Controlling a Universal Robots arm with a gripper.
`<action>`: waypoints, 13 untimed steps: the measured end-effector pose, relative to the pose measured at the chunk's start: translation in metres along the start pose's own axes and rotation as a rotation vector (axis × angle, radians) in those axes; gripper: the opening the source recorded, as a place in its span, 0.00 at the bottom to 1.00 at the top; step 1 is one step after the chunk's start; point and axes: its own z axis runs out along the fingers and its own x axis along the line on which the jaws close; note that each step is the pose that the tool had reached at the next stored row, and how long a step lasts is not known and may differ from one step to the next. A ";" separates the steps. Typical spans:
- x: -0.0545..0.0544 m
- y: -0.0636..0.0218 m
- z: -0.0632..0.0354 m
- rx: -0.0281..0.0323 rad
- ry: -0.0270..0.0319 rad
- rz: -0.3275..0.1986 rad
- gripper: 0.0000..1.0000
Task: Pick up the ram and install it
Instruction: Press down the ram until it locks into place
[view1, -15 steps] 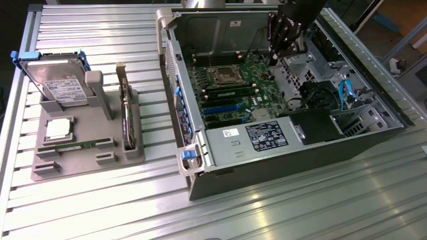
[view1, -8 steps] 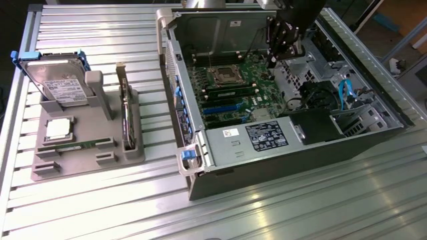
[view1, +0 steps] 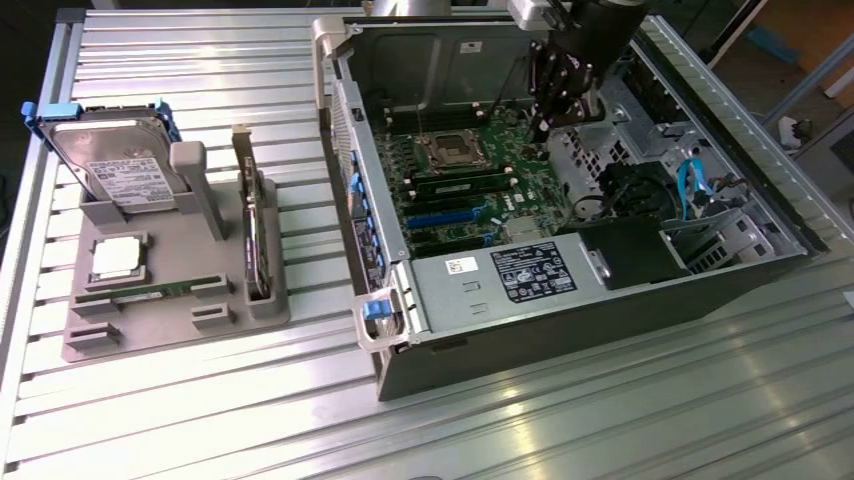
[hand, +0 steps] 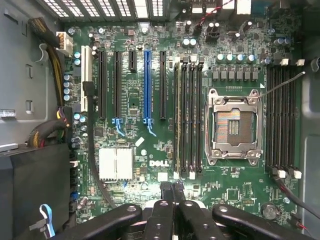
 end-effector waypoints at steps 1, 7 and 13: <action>0.000 -0.0001 0.0039 0.0005 -0.0001 0.000 0.11; 0.000 -0.0004 0.0158 0.0008 0.0000 0.000 0.11; -0.001 -0.0006 0.0256 0.0012 -0.0002 0.002 0.11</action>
